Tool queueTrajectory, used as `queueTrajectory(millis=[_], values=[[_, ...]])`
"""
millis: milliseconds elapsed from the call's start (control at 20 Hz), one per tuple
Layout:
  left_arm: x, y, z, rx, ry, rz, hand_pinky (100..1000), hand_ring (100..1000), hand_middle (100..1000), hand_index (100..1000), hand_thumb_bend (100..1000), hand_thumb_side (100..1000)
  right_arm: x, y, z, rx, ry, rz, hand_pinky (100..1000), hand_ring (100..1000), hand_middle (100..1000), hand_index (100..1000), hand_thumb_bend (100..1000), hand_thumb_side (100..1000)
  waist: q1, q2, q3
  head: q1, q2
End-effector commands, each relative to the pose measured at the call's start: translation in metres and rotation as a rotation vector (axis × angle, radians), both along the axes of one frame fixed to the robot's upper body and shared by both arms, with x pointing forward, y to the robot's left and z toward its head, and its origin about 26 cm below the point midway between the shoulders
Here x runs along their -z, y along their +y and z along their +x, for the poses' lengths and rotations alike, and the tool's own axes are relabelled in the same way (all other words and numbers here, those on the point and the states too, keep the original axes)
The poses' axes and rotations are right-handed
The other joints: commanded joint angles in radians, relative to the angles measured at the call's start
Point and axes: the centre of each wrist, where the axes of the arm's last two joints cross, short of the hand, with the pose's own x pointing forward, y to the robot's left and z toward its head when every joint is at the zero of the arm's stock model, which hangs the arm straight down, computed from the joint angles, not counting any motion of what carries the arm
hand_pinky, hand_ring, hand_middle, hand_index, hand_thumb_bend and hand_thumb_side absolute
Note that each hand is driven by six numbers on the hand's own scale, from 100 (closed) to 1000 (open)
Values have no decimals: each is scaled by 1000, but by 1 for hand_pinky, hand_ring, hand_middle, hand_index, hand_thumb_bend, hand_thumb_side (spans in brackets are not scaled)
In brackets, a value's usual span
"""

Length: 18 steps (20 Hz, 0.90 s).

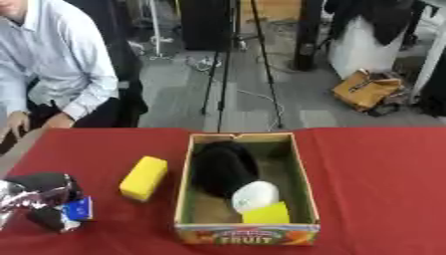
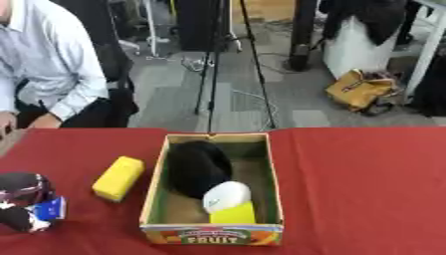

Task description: Pick up objects on the table and place them in the box.

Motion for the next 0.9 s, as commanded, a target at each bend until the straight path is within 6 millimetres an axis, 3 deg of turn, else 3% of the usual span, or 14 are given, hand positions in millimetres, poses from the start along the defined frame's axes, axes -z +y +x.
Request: queueTrajectory(millis=[50, 900], values=[[-16, 7, -3, -17, -18, 13, 523, 523, 564, 664, 417, 593, -9, -2, -5, 1, -49, -13, 804, 776, 626, 635, 100, 1000, 1, -23, 3, -3, -3], [-36, 4, -2, -35, -13, 45, 473, 474, 518, 641, 361, 554, -4, -3, -5, 3, -32, -13, 808, 777, 626, 635, 100, 1000, 15, -50, 17, -10, 7]])
